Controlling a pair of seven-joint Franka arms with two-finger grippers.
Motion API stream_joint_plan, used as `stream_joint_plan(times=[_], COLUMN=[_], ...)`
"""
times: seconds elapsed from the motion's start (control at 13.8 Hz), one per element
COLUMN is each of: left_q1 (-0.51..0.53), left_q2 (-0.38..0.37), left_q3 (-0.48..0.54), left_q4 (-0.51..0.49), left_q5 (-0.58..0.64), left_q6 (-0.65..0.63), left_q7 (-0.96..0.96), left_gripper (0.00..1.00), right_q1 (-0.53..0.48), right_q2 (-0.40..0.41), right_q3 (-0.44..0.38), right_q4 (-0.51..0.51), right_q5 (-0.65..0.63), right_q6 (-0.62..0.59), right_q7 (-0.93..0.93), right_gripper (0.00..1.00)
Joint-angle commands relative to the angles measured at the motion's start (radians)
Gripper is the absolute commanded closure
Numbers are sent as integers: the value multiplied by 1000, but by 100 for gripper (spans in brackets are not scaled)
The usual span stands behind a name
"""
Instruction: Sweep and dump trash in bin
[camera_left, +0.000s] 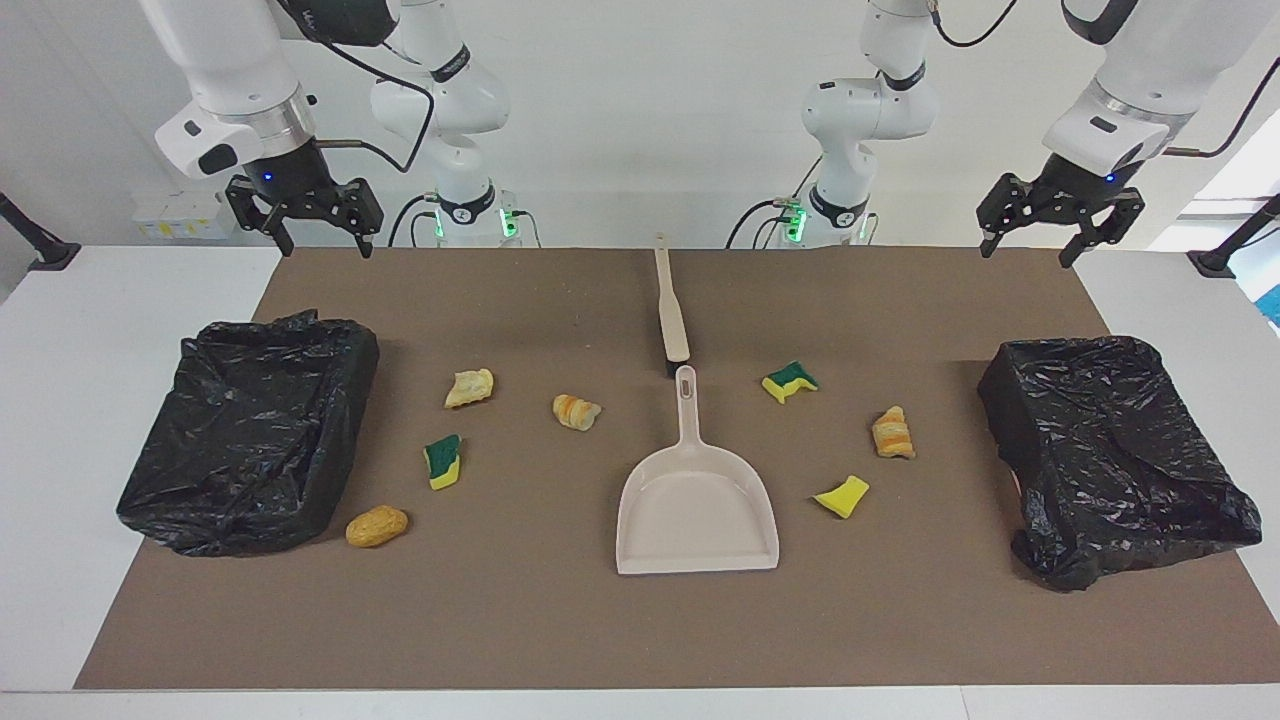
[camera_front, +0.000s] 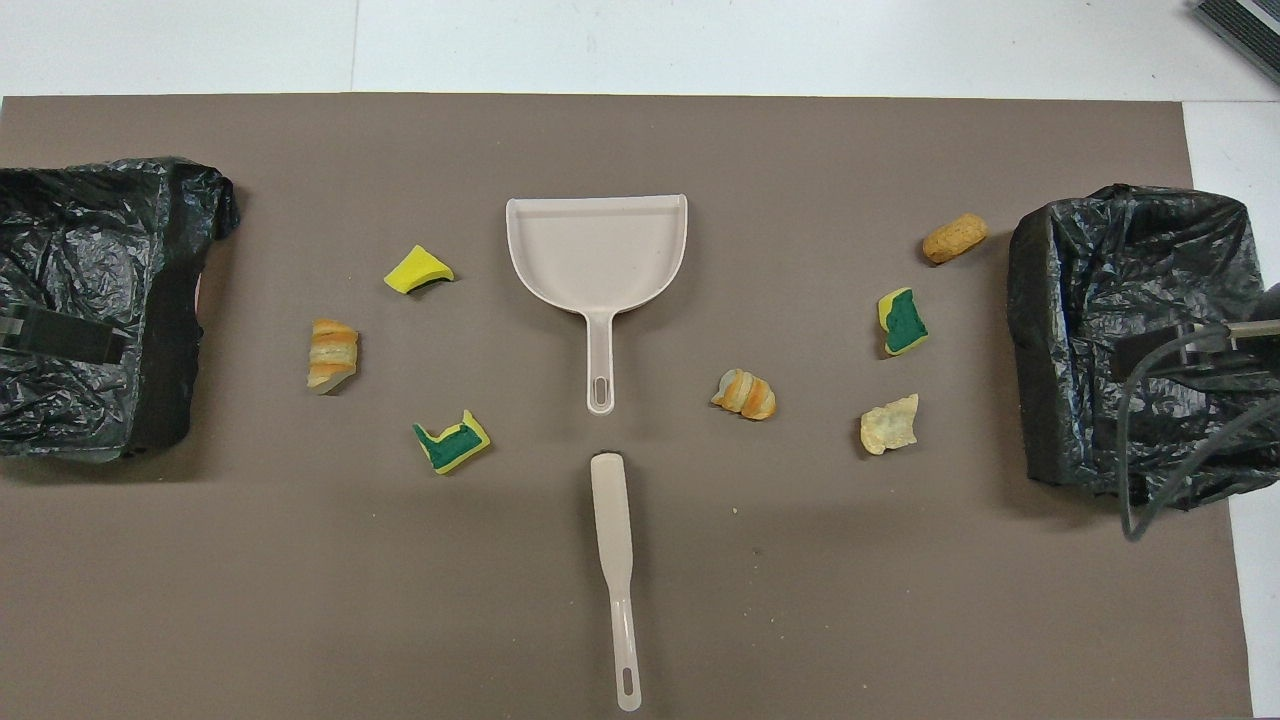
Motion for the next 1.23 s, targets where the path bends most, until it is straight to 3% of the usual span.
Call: stream_joint_plan(times=[0.0,1.16], left_q1=[8,-17], left_q2=[-15,-26], left_q3=[-7,-20], left_q4=[-2,-22], left_q5=[16,7], left_q6=[-34,-21], left_q7=[-17,-28], left_gripper=[0,0], right_q1=[0,-6], right_q2=[-24,-15], right_q3=[-1,-3], right_q4=[-27,-15], right_q5=[26,23], right_q6=[14,0], right_q7=[8,7], right_gripper=[0,0])
